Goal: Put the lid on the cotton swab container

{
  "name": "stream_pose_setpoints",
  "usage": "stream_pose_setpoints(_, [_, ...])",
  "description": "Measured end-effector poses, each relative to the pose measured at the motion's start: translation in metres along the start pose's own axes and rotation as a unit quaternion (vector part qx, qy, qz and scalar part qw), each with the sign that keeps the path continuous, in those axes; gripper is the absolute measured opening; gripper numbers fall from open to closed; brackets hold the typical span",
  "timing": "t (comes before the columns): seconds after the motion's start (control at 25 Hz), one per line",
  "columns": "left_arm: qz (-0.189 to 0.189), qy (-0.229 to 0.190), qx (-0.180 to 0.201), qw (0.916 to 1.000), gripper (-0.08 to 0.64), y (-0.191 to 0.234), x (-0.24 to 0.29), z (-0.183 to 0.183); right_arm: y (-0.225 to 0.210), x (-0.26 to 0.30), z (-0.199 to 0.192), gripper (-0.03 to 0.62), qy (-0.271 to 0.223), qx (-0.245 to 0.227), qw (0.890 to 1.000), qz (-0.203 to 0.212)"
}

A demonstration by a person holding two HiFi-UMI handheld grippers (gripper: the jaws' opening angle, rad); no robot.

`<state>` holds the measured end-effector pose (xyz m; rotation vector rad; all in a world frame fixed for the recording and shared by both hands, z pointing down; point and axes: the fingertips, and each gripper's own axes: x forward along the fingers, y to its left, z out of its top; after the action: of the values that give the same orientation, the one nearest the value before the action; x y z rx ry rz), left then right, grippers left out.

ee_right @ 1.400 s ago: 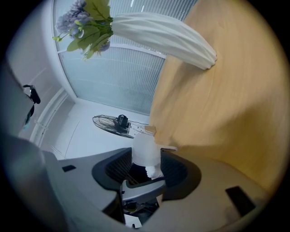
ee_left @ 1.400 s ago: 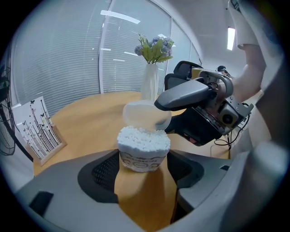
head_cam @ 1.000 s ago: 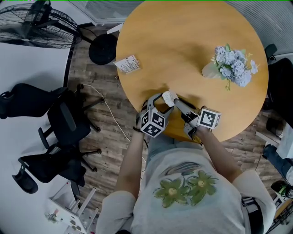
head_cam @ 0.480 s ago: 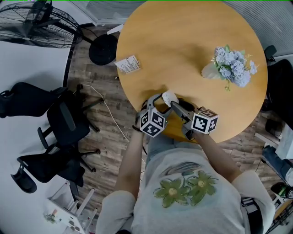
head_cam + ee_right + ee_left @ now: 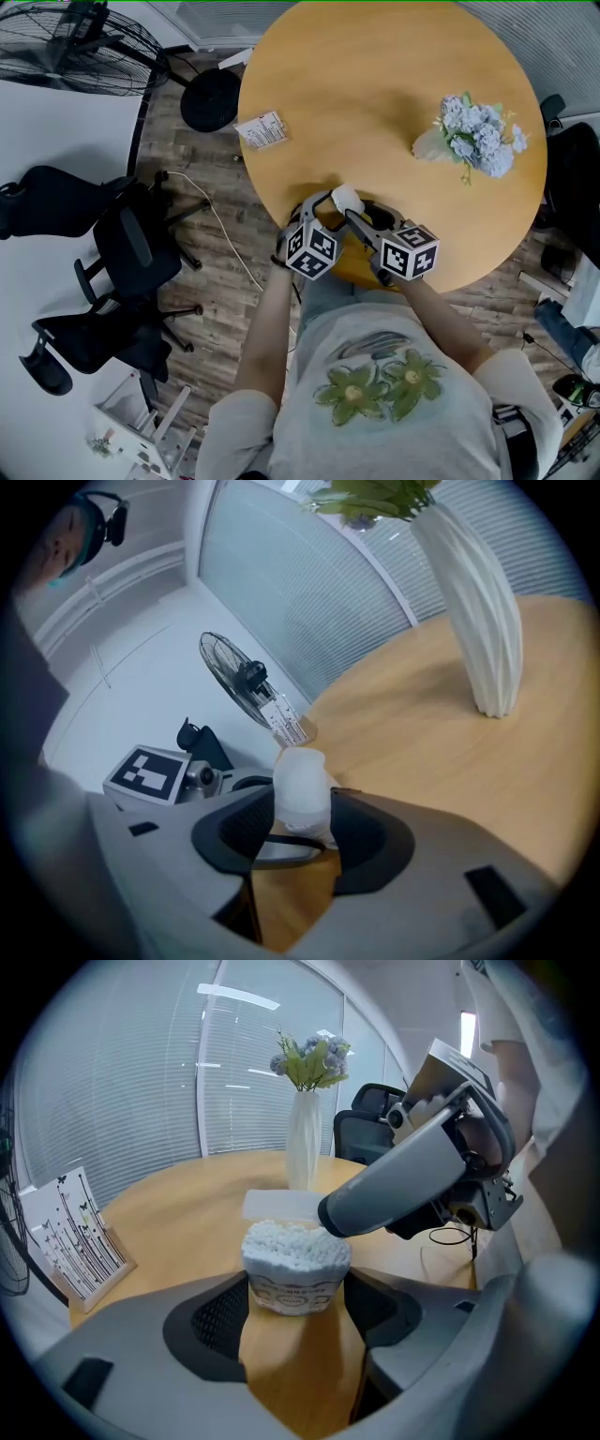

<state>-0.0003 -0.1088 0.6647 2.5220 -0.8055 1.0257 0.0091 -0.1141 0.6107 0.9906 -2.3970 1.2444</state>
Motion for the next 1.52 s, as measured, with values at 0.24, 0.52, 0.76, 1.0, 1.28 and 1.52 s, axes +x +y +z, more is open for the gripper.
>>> stream_pose_setpoints(0.24, [0.001,-0.002,-0.001,1.0000,0.319,0.000,0.001,-0.001,0.001,0.003,-0.005,0.190,0.031,-0.076,0.996,-0.035])
stream_pose_setpoints(0.52, [0.000,-0.003,-0.002,1.0000,0.319,0.000,-0.001,-0.001,0.009,0.006,-0.003,0.228,0.038,-0.103,0.994,-0.017])
stream_pose_setpoints(0.76, [-0.001,-0.001,-0.002,1.0000,0.318,0.000,0.000,-0.002,0.009,0.006,-0.002,0.233,0.033,-0.083,0.996,-0.013])
stream_pose_setpoints(1.0, [-0.002,-0.001,-0.001,1.0000,0.318,0.001,0.000,-0.002,0.006,0.006,0.002,0.192,0.028,-0.052,0.998,0.000])
stream_pose_setpoints(1.28, [-0.003,0.001,0.004,1.0000,0.318,0.000,0.001,-0.002,0.005,0.005,0.007,0.192,0.013,-0.014,1.000,0.013])
stream_pose_setpoints(1.52, [-0.004,0.002,0.004,1.0000,0.318,-0.001,0.000,-0.002,0.002,0.006,0.008,0.137,0.017,-0.035,0.999,-0.006])
